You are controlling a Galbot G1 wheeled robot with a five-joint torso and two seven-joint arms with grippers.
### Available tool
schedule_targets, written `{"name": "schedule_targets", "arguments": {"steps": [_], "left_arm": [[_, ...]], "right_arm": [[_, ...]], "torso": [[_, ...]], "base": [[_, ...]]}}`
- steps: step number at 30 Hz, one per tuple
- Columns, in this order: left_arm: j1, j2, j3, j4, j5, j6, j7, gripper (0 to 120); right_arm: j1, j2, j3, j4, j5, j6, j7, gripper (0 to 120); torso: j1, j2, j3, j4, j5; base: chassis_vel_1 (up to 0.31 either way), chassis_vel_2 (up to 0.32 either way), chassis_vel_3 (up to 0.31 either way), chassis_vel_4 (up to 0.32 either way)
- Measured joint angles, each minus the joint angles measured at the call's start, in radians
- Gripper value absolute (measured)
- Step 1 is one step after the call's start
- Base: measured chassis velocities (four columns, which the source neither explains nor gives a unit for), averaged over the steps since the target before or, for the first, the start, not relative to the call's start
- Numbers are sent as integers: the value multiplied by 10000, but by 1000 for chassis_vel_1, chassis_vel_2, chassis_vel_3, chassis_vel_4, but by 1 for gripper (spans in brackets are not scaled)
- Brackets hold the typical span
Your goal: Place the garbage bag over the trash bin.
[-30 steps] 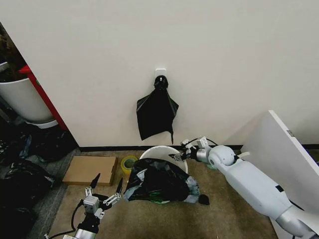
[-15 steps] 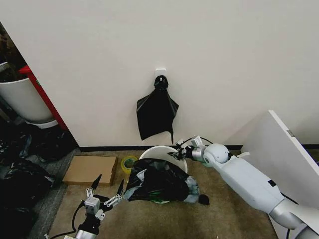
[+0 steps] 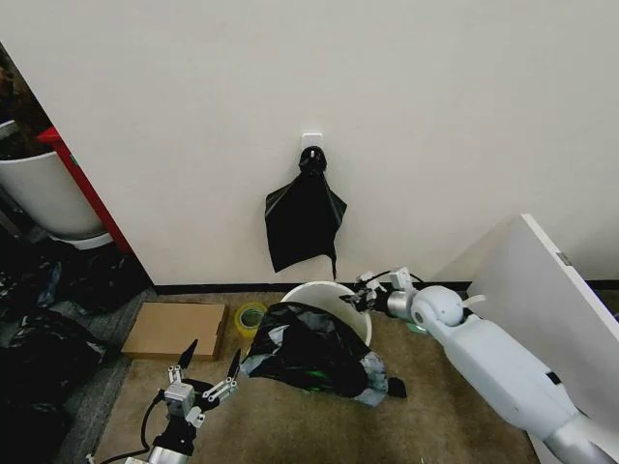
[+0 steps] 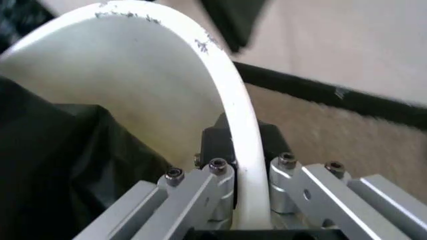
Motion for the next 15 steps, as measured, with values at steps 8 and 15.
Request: {"name": "schedule_targets", "arguments": {"steps": [8, 15], "left_arm": [[-20, 40, 16, -228, -224, 136, -90, 100], [-16, 98, 67, -636, -509, 394, -248, 100]], "right_arm": [[-2391, -99, 2215, 1673, 1574, -69, 2503, 1], [-4321, 390, 4007, 3462, 2593, 92, 4945, 1]], "torso": [[0, 0, 0, -5, 2], [0, 0, 0, -4, 4]], "base": [[0, 0, 0, 0], [0, 0, 0, 0]]}}
